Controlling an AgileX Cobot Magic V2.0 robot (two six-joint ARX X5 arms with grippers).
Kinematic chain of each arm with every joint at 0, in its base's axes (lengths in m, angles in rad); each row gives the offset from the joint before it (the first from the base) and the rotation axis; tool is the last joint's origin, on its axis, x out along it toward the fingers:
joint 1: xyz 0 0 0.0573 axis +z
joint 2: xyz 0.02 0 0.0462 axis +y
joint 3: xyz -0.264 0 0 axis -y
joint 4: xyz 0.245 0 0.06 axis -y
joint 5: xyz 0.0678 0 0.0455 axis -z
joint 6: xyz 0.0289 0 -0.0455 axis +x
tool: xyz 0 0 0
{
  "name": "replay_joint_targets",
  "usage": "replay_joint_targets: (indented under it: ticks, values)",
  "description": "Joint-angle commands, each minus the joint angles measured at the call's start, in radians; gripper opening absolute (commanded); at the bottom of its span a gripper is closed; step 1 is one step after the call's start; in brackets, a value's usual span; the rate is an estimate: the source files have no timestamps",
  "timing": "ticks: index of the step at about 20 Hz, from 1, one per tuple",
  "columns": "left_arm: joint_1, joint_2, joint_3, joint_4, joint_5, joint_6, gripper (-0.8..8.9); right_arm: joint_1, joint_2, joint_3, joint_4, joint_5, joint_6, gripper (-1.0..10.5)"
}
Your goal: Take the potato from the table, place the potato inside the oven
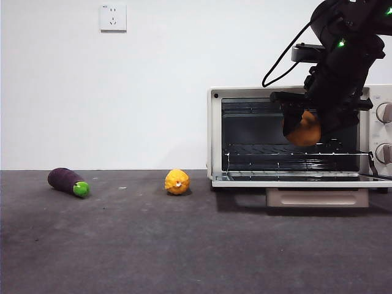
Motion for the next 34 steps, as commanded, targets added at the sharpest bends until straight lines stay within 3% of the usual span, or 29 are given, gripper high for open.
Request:
replay_joint_targets:
  ticks: [1, 3, 7, 13, 21, 26, 31, 34]
  values:
    - [-0.002, 0.015, 0.004, 0.006, 0.002, 0.008, -0.06, 0.001, 0.012, 0.004, 0.022, 0.005, 0.011, 2.3]
    - [-0.002, 0.029, 0.004, 0.006, 0.002, 0.008, -0.06, 0.001, 0.012, 0.004, 0.021, 0.005, 0.011, 2.4]
    - [-0.002, 0.049, 0.004, 0.007, 0.002, 0.008, -0.06, 0.001, 0.012, 0.004, 0.018, 0.023, 0.011, 4.9]
    - [-0.002, 0.052, 0.004, 0.007, 0.002, 0.008, -0.06, 0.001, 0.009, 0.026, -0.032, 0.024, 0.011, 5.1]
    - [-0.002, 0.053, 0.003, 0.028, -0.002, 0.008, -0.06, 0.003, -0.126, 0.108, -0.351, 0.048, 0.04, 5.1]
    - [-0.002, 0.07, 0.004, 0.196, 0.006, 0.009, -0.05, 0.004, -0.323, 0.108, -0.602, 0.014, 0.04, 5.0]
    - [0.011, 0.196, 0.004, 0.429, 0.199, 0.044, -0.06, 0.004, -0.609, 0.108, -0.813, 0.012, -0.067, 5.0]
    - [0.054, 0.318, 0.004, 0.551, 0.362, 0.038, -0.07, 0.004, -0.797, 0.108, -0.914, 0.015, -0.079, 4.5]
